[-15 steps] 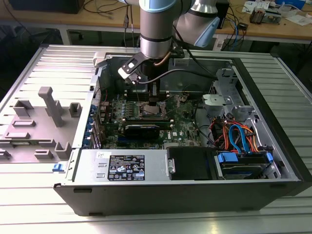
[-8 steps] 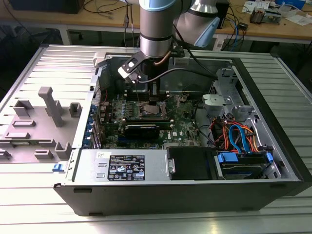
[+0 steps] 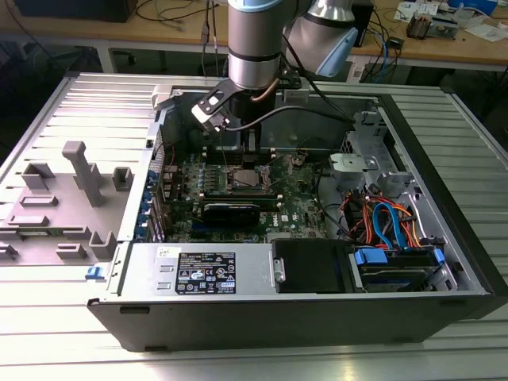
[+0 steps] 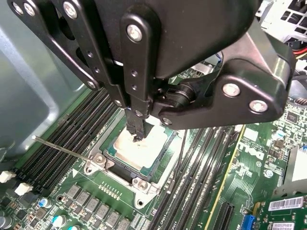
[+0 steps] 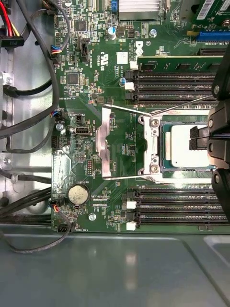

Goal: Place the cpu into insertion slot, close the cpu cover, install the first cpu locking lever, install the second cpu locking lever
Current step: 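Close the cpu cover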

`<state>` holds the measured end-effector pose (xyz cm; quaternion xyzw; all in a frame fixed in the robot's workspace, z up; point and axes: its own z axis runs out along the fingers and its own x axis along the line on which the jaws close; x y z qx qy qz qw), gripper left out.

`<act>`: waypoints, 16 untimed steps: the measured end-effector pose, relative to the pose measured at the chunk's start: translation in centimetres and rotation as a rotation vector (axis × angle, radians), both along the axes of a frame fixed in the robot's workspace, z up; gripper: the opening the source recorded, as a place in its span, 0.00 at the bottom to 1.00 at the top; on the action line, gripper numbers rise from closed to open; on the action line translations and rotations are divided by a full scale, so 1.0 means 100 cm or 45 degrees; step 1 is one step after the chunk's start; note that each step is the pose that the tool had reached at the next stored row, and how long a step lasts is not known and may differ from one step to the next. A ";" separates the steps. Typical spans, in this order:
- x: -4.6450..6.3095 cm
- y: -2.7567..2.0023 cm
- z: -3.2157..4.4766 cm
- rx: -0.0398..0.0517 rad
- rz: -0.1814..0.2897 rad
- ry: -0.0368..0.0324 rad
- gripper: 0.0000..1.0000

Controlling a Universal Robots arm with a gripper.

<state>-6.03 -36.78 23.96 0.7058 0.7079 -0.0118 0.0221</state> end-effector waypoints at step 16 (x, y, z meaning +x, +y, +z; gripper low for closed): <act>0.000 0.0000 0.0037 0.000 0.000 0.0000 0.11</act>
